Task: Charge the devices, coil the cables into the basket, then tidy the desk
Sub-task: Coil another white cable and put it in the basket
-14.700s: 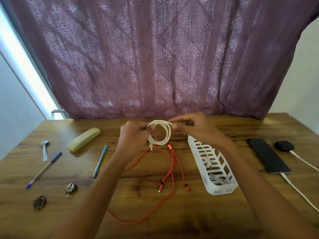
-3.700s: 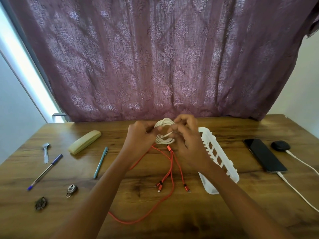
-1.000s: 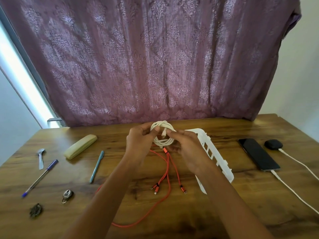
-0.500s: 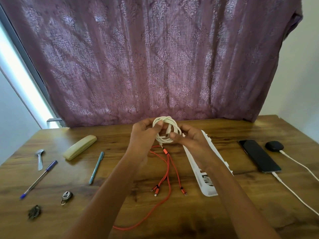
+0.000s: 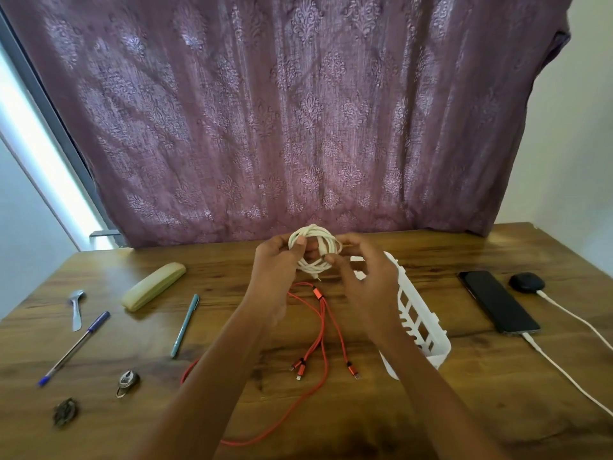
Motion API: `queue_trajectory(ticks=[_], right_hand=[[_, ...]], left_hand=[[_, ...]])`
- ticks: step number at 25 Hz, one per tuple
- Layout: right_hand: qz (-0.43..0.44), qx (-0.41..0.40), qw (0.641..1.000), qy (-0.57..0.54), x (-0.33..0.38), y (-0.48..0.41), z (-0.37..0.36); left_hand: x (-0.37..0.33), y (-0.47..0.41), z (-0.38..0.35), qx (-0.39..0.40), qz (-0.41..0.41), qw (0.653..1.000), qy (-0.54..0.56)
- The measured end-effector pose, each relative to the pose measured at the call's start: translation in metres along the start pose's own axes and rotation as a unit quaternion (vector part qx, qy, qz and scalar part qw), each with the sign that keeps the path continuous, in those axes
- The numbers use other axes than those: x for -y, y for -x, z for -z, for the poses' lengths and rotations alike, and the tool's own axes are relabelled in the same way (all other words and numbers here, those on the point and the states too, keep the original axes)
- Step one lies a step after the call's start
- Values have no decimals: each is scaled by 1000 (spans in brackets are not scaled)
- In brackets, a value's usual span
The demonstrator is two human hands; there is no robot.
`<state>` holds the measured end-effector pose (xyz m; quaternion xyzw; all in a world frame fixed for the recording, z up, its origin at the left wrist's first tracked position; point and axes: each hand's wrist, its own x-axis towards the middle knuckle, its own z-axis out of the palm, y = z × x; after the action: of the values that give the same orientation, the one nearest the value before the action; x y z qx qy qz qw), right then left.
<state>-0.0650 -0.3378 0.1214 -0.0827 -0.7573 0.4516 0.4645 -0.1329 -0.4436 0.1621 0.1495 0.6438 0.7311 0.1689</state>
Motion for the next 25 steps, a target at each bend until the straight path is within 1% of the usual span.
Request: queue_trajectory(ticks=[1,2,5,8,10,13,14,16,18,20,23,25], right_hand=[[42,1,998,44,0,4,-3],[53,6,997,63,0,7,-5],[-3,19,998,52,1,9,-9],[-80,2,997,-11,3,6,-9],[-93,3,995,-45,4,3,-7],[-121,16,991,-59,2,-2,-3],[-141,27,988,-60,0,-5,-1],[-168,80,980,-71,-2,-11,6],[-168,135,973,-82,-2,-16,16],[-160,147,974,-65,-1,-17,26],[-154,127,979,-30,-1,-15,41],[-147,114,982,-11,-5,-12,50]], left_hand=[[1,0,0,-7,4,1000,7],[2,-1,0,-10,7,1000,12],[5,-2,2,-15,10,1000,11],[9,-3,3,-15,4,1000,-9],[10,-4,5,-5,2,1000,-19],[10,-5,8,22,-6,999,-33],[10,-6,8,33,-16,998,-43],[12,-7,9,48,-46,995,-76],[17,-8,10,64,-79,988,-119],[22,-12,12,86,-99,980,-151],[34,-16,8,96,-76,979,-162],[41,-19,0,87,-34,986,-140]])
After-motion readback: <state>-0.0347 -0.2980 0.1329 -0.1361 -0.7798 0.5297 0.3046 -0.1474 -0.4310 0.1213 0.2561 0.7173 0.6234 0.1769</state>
